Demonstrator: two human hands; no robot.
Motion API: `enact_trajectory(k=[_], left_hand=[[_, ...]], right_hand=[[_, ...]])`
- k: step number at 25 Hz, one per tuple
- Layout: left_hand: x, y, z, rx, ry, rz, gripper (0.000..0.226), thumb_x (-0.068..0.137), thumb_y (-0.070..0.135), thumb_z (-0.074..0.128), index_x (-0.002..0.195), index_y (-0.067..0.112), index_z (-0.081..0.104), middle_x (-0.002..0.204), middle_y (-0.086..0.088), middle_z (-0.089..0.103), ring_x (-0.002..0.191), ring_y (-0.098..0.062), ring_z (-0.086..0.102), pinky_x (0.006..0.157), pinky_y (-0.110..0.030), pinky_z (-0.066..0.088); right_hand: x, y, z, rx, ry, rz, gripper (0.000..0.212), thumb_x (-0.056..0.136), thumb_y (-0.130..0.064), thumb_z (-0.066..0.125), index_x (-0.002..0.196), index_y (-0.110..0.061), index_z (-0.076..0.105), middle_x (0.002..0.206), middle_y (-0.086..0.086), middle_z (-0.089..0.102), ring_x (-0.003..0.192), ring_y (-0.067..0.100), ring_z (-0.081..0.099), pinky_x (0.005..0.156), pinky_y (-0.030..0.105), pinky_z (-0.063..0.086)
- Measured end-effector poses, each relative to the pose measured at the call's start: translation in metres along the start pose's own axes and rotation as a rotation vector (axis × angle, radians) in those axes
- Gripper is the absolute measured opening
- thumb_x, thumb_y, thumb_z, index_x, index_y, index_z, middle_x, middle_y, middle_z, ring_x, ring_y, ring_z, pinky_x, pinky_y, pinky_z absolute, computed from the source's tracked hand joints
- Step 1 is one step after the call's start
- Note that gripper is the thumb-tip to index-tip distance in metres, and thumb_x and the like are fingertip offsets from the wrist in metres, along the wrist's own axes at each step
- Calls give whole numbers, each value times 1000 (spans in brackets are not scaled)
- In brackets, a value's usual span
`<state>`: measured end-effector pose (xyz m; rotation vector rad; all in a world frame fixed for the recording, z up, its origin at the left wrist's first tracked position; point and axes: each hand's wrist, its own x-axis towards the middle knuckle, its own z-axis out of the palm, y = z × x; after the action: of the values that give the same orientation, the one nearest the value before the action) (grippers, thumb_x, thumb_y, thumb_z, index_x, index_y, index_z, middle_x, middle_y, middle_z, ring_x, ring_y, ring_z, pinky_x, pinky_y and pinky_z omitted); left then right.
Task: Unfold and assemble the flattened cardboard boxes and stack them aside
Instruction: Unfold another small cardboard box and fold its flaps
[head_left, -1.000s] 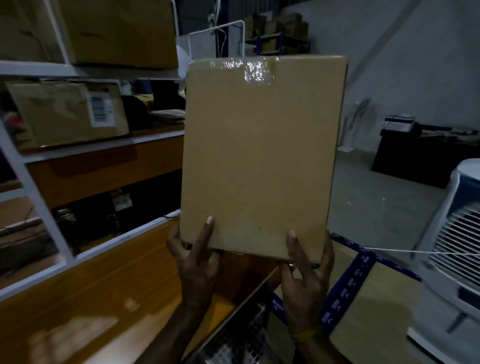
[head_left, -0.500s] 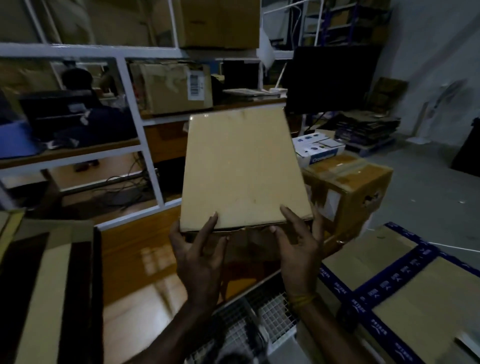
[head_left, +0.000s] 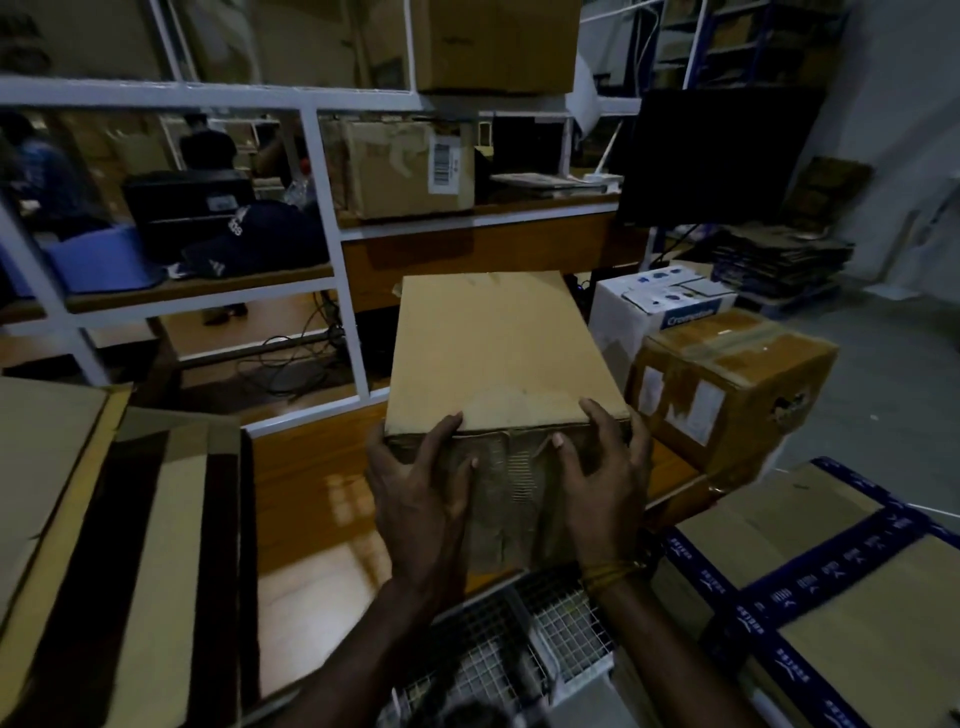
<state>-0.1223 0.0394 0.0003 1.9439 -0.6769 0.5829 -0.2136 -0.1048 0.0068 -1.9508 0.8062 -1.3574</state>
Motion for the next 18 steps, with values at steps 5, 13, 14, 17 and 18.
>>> enact_trajectory(k=[5, 13, 14, 17, 18], left_hand=[[-1, -15, 10, 24, -31, 25, 62, 89, 42, 62, 146, 43, 36, 149, -15, 26, 133, -36, 34, 94, -46, 49], [-17, -46, 42, -9, -121, -46, 91, 89, 42, 62, 152, 48, -4, 147, -14, 23, 121, -38, 45, 87, -44, 52], [-23, -53, 47, -2, -146, -30, 92, 90, 38, 64, 151, 49, -4, 147, -15, 23, 118, -39, 48, 83, -43, 55], [-39, -72, 60, 6, -230, 28, 89, 90, 33, 64, 153, 46, 3, 148, -15, 23, 109, -38, 56, 75, -38, 58], [-43, -81, 66, 31, -278, 19, 89, 89, 32, 64, 153, 47, 4, 148, -14, 22, 105, -37, 59, 71, -36, 58]], right_hand=[[1, 19, 12, -112, 14, -26, 61, 90, -37, 68, 144, -37, 42, 147, 11, 37, 131, 33, 41, 99, 49, 43], [-11, 62, 26, -62, -130, 13, 93, 86, -42, 72, 153, -48, 7, 145, 16, 34, 128, 38, 43, 100, 52, 45], [-17, 74, 28, -50, -191, 19, 96, 86, -42, 71, 152, -51, 2, 146, 17, 31, 128, 39, 44, 100, 52, 46], [-26, 111, 33, -85, -347, 55, 104, 86, -34, 73, 148, -57, -7, 148, 19, 26, 129, 42, 44, 100, 50, 47], [-26, 125, 36, -103, -380, 61, 107, 85, -31, 74, 148, -57, -9, 147, 19, 27, 128, 42, 44, 99, 49, 48]])
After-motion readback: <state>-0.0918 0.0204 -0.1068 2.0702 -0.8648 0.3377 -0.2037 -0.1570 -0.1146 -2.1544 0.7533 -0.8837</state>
